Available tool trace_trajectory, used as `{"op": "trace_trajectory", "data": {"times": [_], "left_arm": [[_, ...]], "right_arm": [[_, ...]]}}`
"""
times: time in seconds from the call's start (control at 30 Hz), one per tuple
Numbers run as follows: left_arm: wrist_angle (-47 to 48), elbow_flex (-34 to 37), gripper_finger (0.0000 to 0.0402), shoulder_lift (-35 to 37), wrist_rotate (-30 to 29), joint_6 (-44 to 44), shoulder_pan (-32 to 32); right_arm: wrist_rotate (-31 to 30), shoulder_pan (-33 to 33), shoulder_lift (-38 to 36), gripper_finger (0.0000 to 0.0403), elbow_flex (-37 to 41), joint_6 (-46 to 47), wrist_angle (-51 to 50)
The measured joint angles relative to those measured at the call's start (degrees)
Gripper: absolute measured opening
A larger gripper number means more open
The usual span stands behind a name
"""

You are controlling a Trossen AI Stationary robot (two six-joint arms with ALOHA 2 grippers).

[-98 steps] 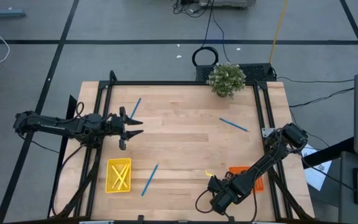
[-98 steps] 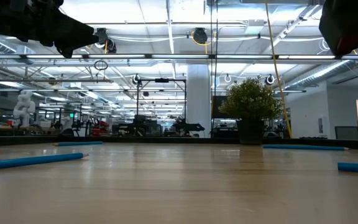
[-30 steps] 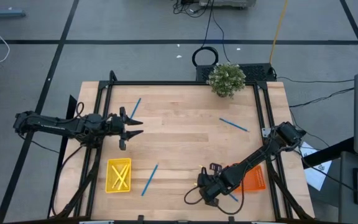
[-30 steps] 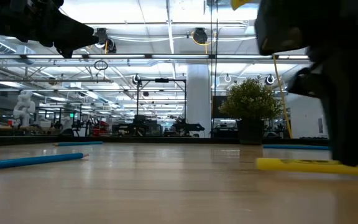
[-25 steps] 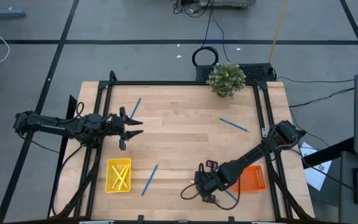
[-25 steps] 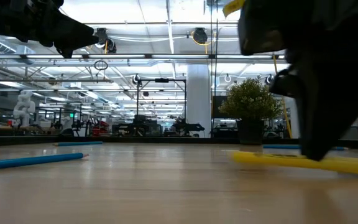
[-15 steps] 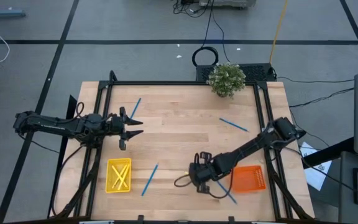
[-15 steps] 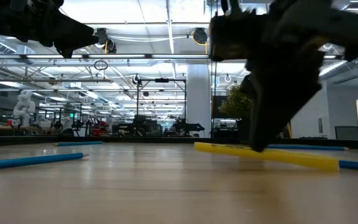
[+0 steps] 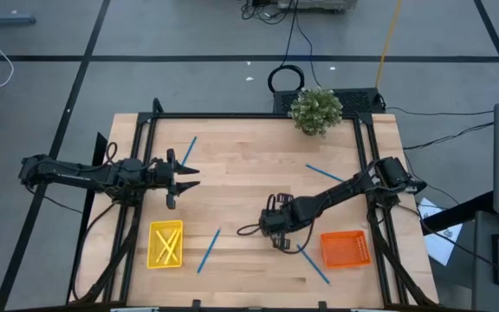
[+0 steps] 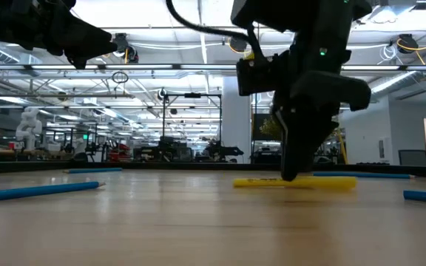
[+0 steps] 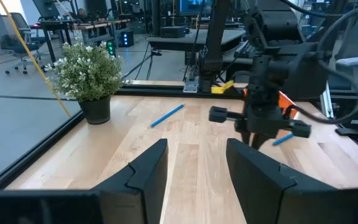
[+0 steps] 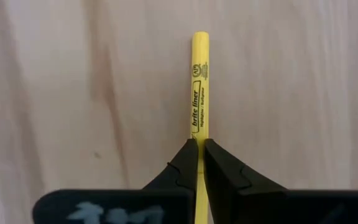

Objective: Sort pens & pencils
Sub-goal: Put the yellow pen into the yellow bin

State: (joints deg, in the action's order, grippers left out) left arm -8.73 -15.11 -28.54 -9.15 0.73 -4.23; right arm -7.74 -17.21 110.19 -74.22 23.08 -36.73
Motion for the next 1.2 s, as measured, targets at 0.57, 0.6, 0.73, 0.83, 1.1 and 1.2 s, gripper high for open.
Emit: {"op": "trace_trajectory", "data": {"times": [0.57, 0.6, 0.73, 0.83, 1.1, 1.2], "left_arm": [[0.0, 0.0, 0.0170, 0.0, 0.0, 0.0, 0.0], [0.0, 0.0, 0.0170, 0.0, 0.0, 0.0, 0.0], [0.0, 0.0, 0.0170, 0.0, 0.0, 0.0, 0.0], [0.0, 0.0, 0.0170, 0.0, 0.0, 0.0, 0.0], [0.0, 0.0, 0.0170, 0.0, 0.0, 0.0, 0.0], [0.0, 0.0, 0.0170, 0.0, 0.0, 0.0, 0.0]], "right_arm": [[3.1, 0.7, -0.1, 0.0030, 0.0, -4.3, -2.3], [3.4, 0.7, -0.1, 0.0040, 0.0, -4.3, -2.3], [3.6, 0.6, -0.1, 0.0096, 0.0, -3.9, -2.5], [3.6, 0.7, -0.1, 0.0134, 0.0, -3.7, -2.6], [5.5, 0.9, -0.1, 0.0165, 0.0, -2.8, -9.5], [5.5, 1.3, -0.1, 0.0158, 0.0, -2.8, -8.4]]}}
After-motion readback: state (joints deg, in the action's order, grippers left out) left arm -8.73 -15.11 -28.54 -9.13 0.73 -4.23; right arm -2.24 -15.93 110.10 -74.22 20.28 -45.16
